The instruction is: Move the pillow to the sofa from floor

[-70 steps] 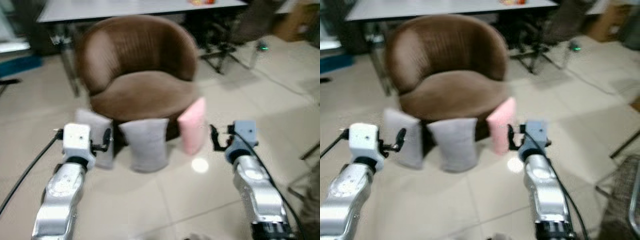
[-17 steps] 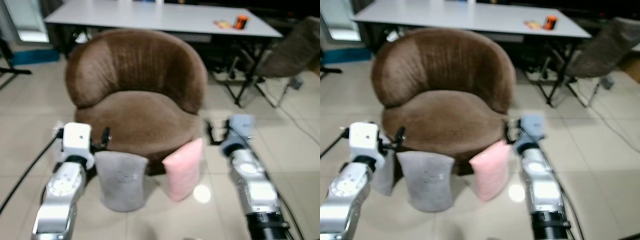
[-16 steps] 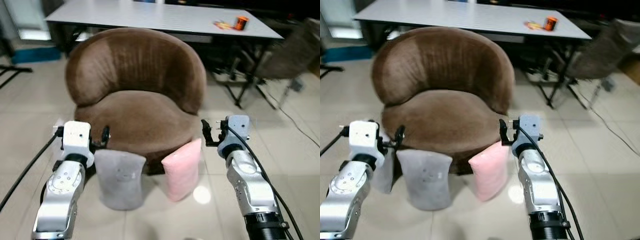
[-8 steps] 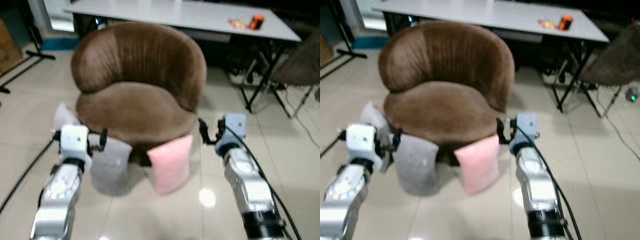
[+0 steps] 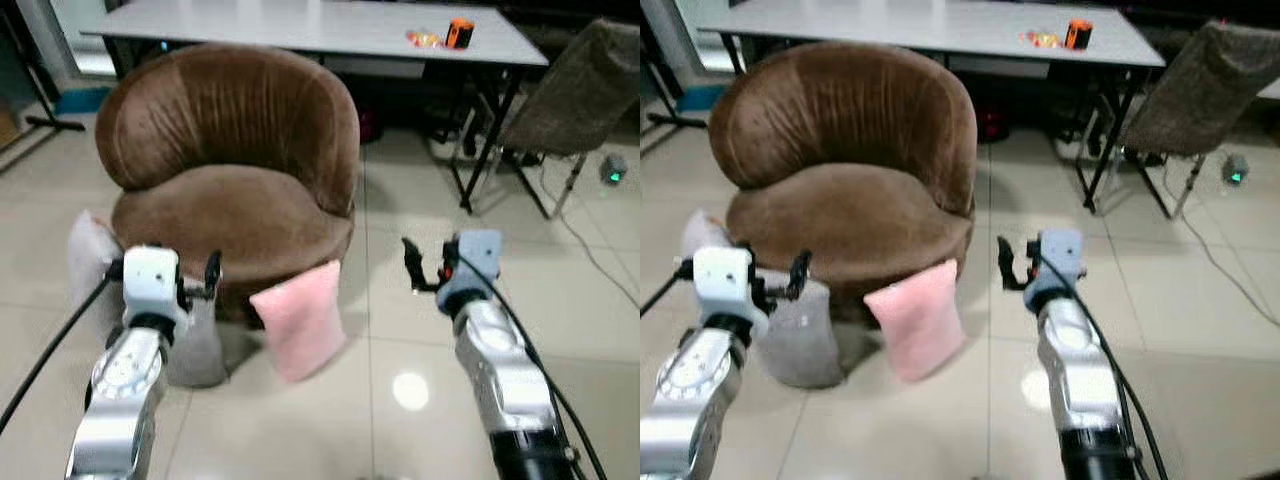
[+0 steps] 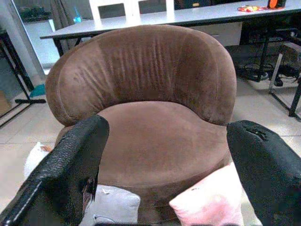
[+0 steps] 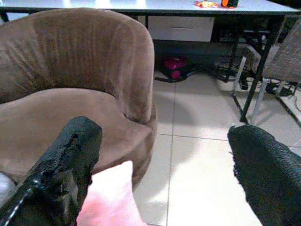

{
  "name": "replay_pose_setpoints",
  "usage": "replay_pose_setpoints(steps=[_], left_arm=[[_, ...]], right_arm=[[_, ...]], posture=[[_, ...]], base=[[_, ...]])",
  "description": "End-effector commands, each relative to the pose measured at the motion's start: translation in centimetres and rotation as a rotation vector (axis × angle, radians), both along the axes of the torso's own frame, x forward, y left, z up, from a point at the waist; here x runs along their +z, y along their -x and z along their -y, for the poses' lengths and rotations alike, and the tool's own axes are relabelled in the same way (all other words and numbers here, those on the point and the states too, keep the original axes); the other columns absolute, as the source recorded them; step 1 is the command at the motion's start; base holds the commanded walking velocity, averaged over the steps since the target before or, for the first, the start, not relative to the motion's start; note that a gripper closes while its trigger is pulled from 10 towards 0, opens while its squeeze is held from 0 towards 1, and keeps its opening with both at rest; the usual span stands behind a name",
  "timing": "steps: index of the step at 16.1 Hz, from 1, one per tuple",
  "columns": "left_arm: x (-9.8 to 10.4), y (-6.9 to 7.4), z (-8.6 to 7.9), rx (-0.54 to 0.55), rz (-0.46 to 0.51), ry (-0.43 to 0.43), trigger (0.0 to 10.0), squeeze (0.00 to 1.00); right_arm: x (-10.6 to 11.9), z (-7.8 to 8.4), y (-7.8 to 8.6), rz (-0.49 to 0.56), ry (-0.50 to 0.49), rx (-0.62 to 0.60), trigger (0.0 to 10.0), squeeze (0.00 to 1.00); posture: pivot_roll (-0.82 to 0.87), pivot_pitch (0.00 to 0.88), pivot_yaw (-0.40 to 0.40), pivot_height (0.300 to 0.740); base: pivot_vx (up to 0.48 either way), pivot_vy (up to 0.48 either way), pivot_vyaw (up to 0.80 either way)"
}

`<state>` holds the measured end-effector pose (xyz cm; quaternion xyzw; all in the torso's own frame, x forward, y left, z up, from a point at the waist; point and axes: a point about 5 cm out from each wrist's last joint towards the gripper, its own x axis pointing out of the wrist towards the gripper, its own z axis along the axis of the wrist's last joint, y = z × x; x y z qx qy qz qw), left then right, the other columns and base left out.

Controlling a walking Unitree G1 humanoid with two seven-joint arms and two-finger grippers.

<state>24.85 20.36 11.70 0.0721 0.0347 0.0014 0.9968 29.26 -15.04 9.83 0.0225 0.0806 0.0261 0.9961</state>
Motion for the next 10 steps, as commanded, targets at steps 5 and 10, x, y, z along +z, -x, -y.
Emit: replay_pose_setpoints(steps=[5, 10], left_arm=[[0.48, 0.21, 0.08, -0.012, 0.022, -0.011, 10.0, 0.00], [0.50, 0.17, 0.23, -0.017, 0.022, -0.012, 10.0, 0.00]], right_arm=[[0.33, -0.03, 0.09, 0.009, 0.020, -0.010, 10.0, 0.00], [0.45, 0.10, 0.04, 0.015, 0.037, -0.016, 10.0, 0.00]], posture=[[-0.02, 0.000, -0.006, 0.740], [-0.02, 0.000, -0.005, 0.740]], base=[[0.372, 0.000, 0.00], [0.371, 0.000, 0.00]])
